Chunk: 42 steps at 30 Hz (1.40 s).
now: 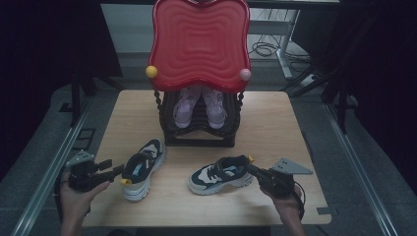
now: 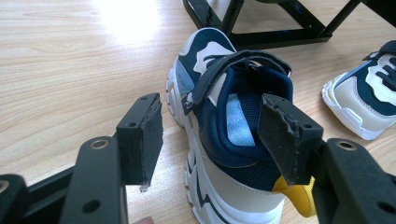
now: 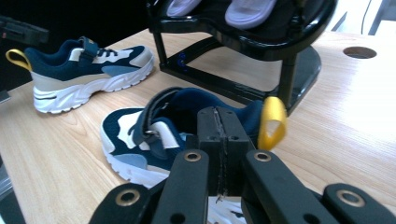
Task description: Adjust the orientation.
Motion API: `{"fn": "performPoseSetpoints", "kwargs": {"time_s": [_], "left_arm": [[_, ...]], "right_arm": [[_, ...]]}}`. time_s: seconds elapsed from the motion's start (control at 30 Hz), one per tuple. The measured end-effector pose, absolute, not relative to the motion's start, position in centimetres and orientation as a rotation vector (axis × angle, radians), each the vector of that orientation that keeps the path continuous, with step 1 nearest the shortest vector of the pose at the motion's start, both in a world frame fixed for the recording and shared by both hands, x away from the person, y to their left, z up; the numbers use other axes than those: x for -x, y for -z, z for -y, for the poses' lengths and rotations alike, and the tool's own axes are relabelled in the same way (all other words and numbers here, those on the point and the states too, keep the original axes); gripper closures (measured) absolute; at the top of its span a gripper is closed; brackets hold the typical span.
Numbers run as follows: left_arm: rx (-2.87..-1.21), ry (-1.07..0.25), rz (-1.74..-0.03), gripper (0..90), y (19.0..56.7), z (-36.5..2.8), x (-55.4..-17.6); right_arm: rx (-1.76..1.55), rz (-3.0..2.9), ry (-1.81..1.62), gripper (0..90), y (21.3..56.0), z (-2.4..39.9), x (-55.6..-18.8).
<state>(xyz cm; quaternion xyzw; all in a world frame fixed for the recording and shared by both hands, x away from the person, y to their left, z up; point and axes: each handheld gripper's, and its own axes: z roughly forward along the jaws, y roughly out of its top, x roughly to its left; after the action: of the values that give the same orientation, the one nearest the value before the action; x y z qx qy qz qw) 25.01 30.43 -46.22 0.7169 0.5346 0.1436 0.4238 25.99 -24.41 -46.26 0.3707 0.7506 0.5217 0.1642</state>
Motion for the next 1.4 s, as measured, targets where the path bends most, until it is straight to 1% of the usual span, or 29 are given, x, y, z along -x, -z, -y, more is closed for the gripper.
{"fn": "performPoseSetpoints", "kwargs": {"time_s": [0.37,0.6,1.07,1.4], "left_arm": [[-1.803,-0.351,-1.336,40.0,46.3,-30.3,-25.1],[-1.809,-0.349,-1.332,39.9,46.3,-30.1,-25.1],[-1.812,-0.349,-1.334,39.7,46.4,-30.0,-25.2],[-1.81,-0.349,-1.336,39.7,46.4,-30.1,-25.2]], "right_arm": [[-1.127,-2.096,-1.47,89.3,46.3,26.4,-27.5],[-1.179,-2.1,-1.45,89.3,47.4,27.3,-30.0],[-1.196,-2.182,-1.441,89.3,49.1,26.3,-33.7],[-1.119,-2.267,-1.447,89.3,49.6,25.4,-34.4]]}}
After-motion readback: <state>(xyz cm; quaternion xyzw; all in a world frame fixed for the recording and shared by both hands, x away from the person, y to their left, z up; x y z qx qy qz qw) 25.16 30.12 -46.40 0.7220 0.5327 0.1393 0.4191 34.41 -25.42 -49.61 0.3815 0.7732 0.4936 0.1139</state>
